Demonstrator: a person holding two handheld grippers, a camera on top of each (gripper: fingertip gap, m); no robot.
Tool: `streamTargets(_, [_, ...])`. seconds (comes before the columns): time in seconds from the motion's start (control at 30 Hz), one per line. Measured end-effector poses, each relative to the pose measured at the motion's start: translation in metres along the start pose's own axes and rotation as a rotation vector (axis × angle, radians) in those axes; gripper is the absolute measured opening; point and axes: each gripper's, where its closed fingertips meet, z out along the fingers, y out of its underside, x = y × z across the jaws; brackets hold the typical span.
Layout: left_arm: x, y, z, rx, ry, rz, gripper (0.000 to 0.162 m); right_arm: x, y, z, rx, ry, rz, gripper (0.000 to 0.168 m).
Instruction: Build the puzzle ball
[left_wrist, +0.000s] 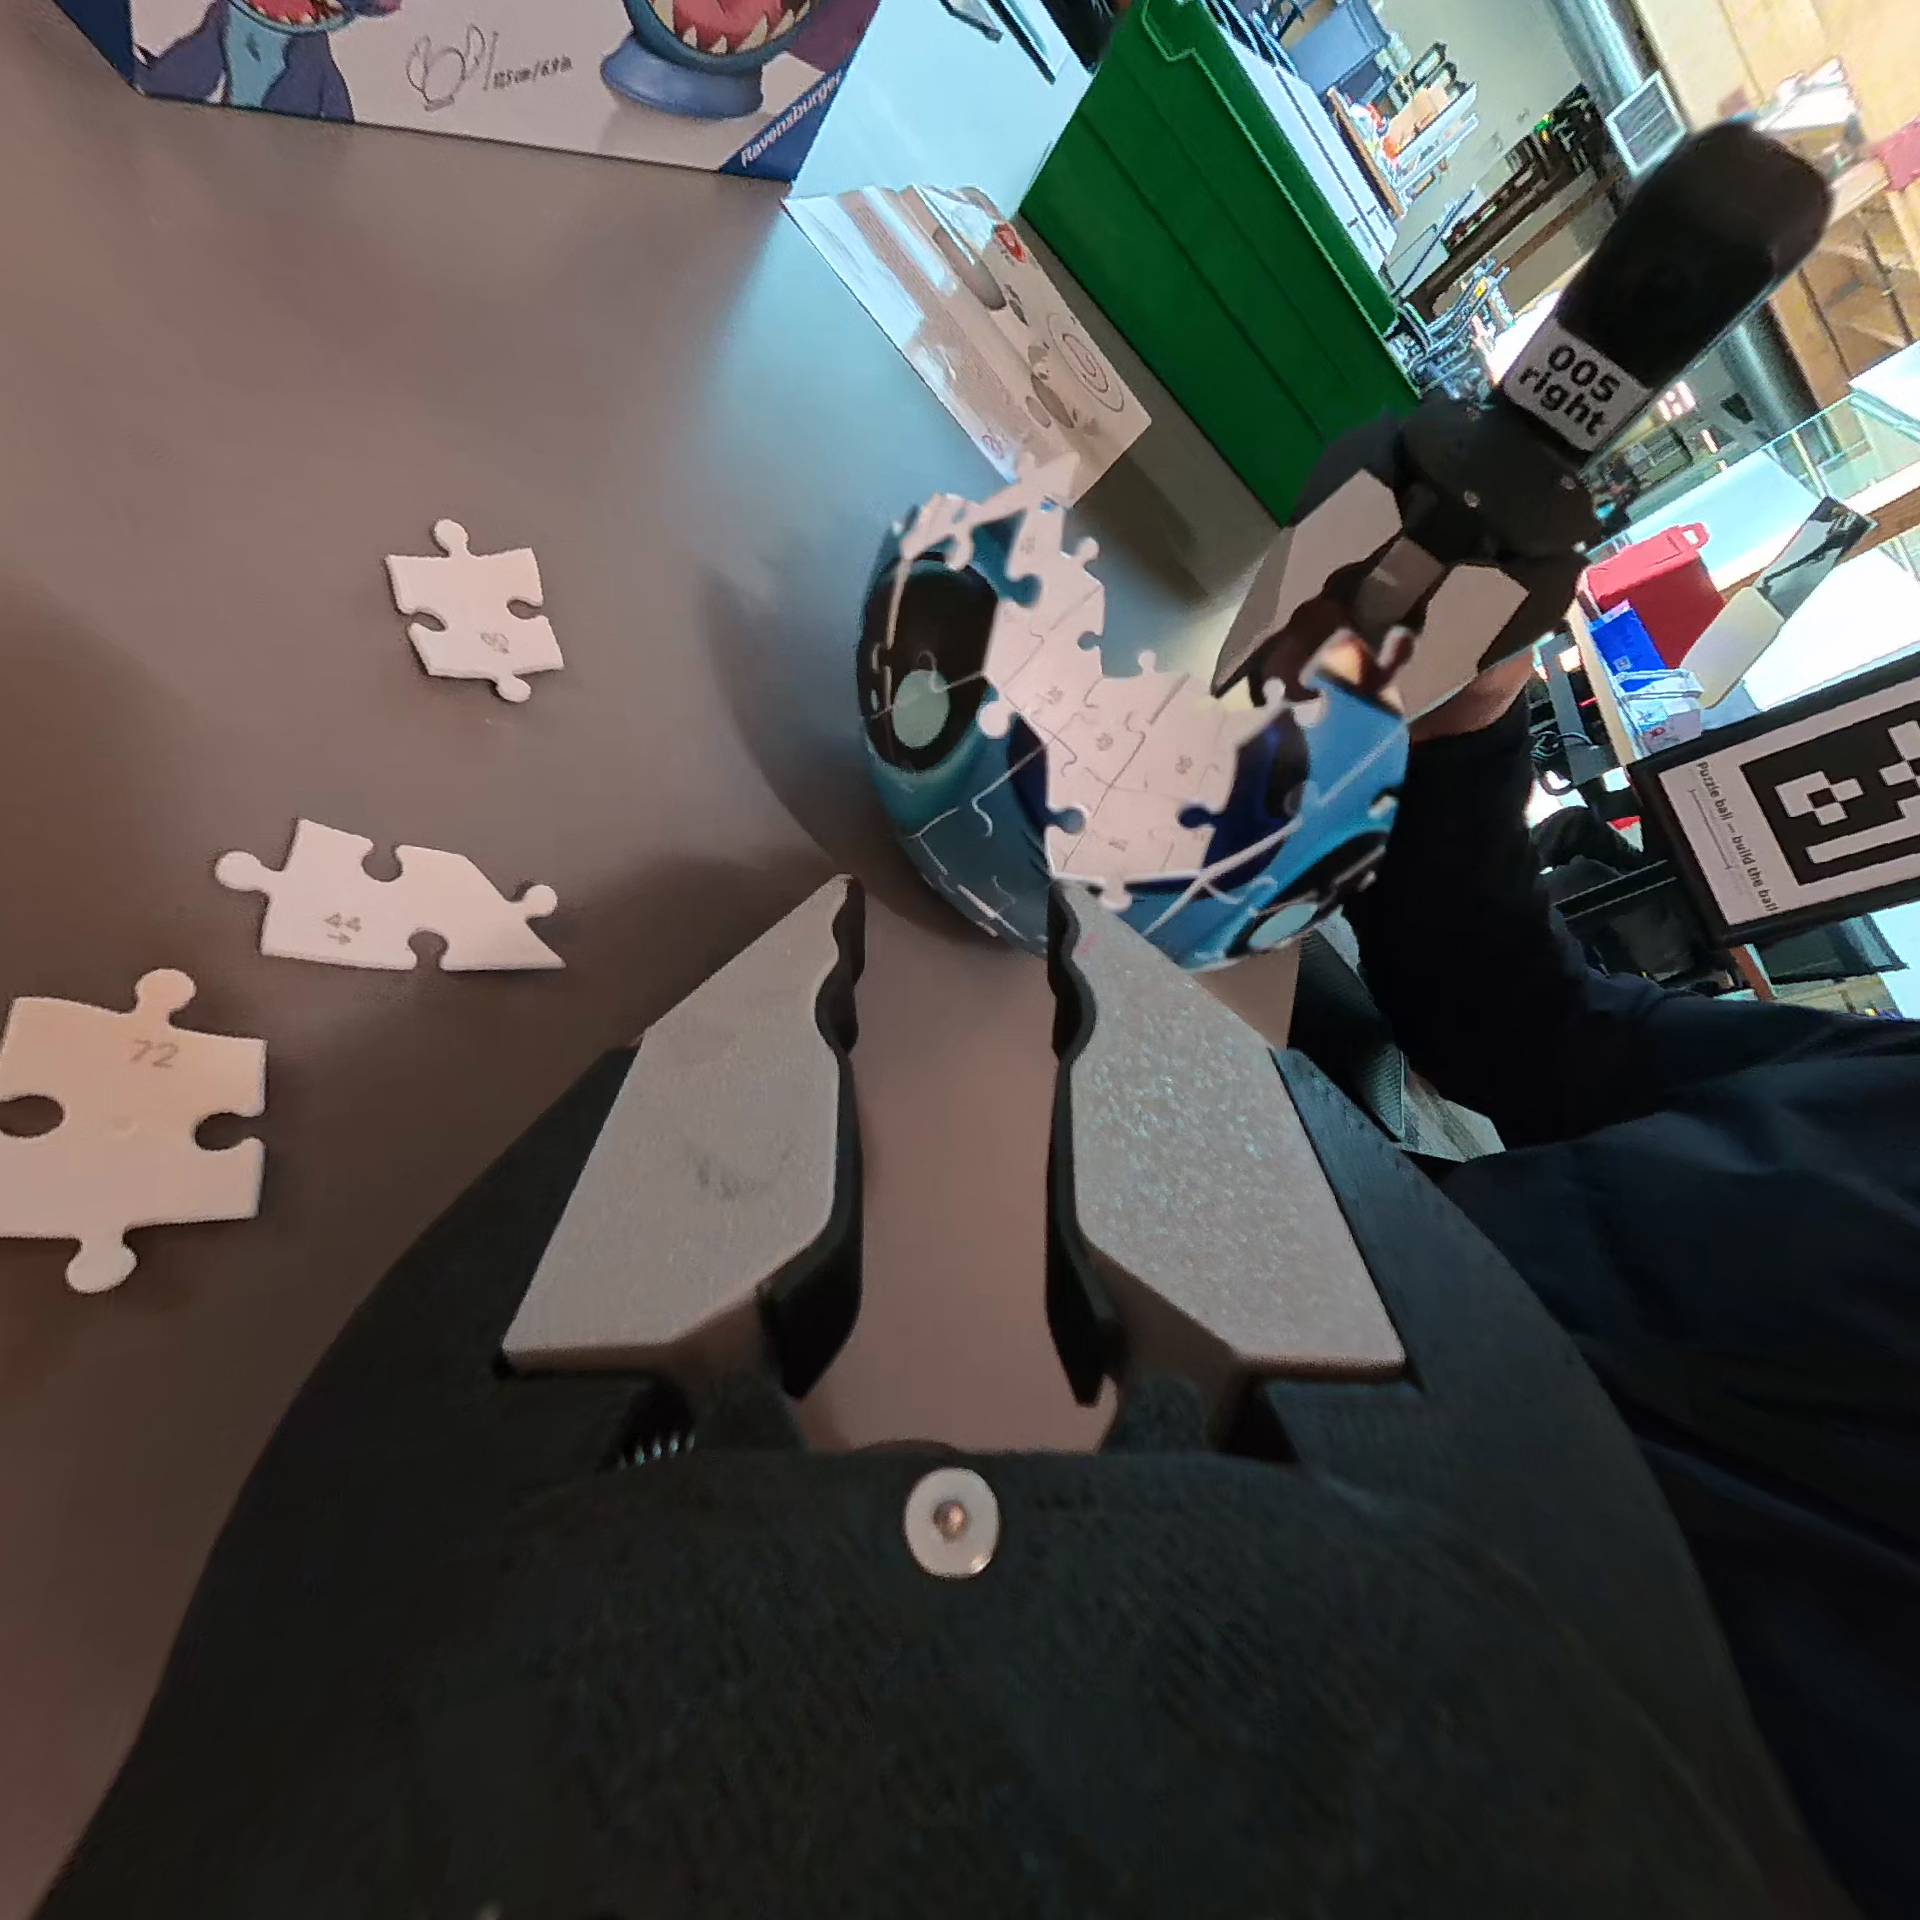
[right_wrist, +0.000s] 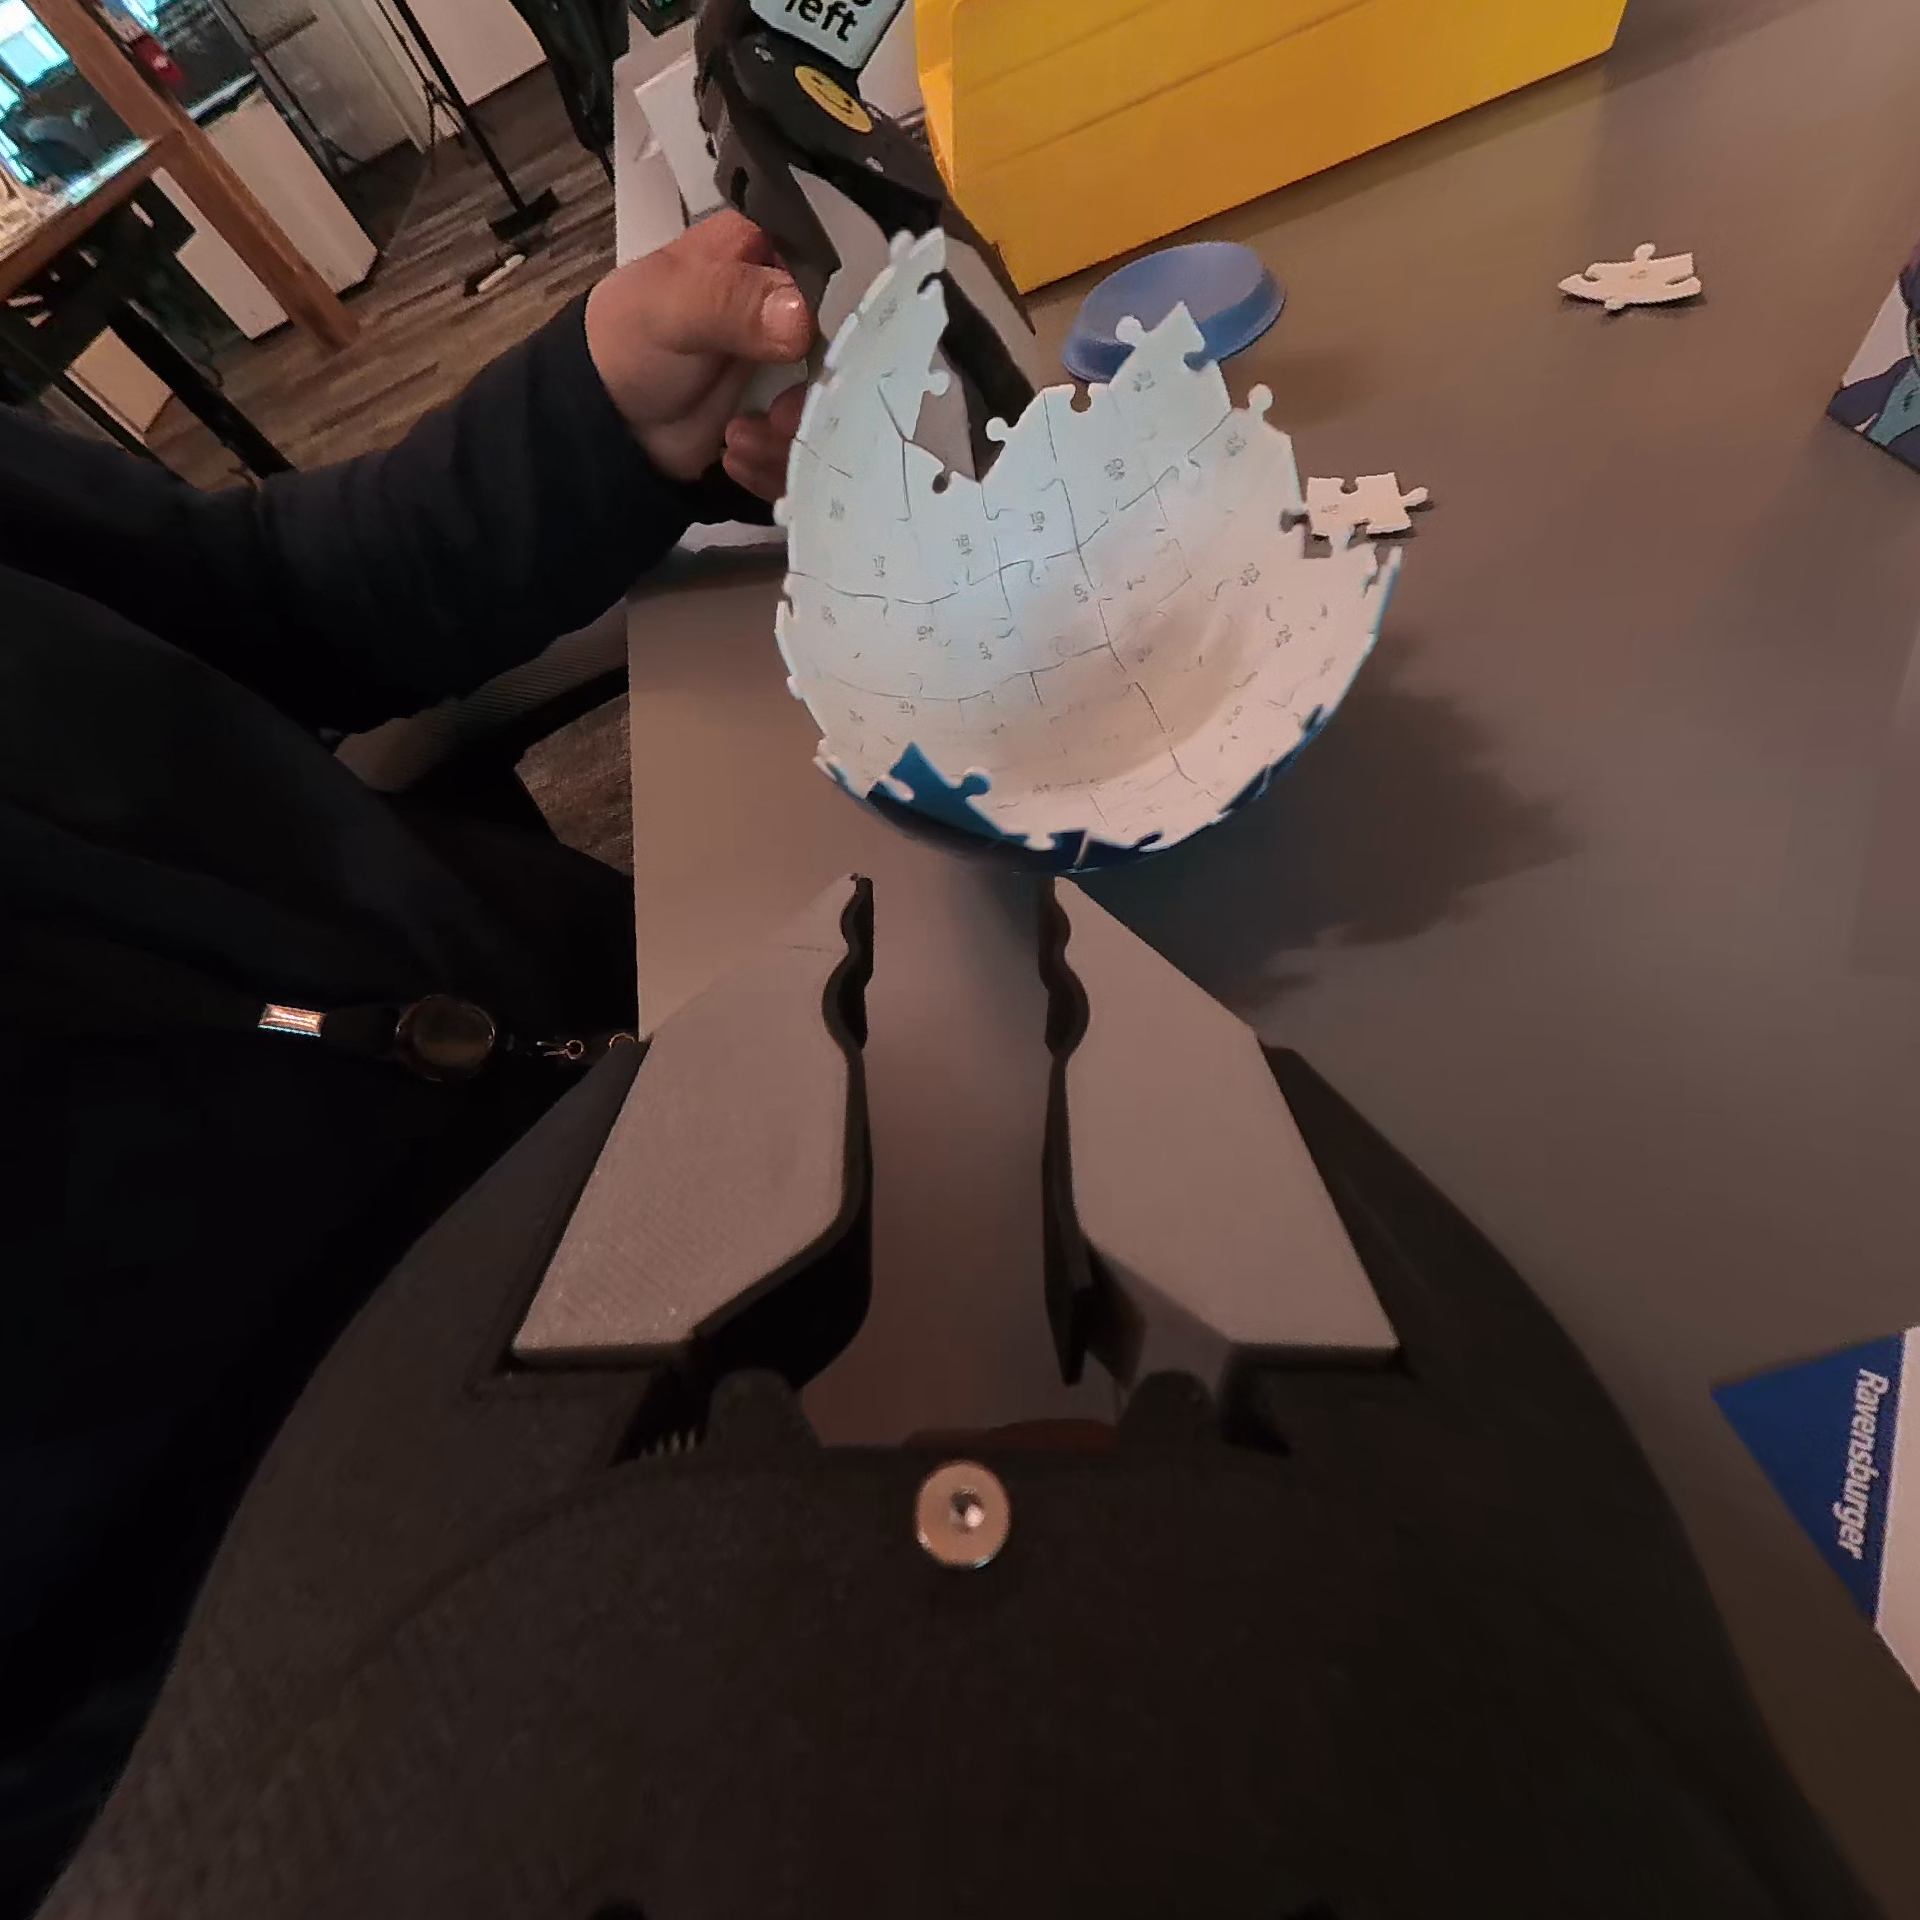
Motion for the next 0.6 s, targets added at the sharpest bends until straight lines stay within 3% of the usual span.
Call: streamTargets(0.6, [-0.011,-0.001,-0.012,0.024,-0.031,-0.019,0.033,-0.021,-0.007,0.000,0.029,0.016,-0.171,0.033])
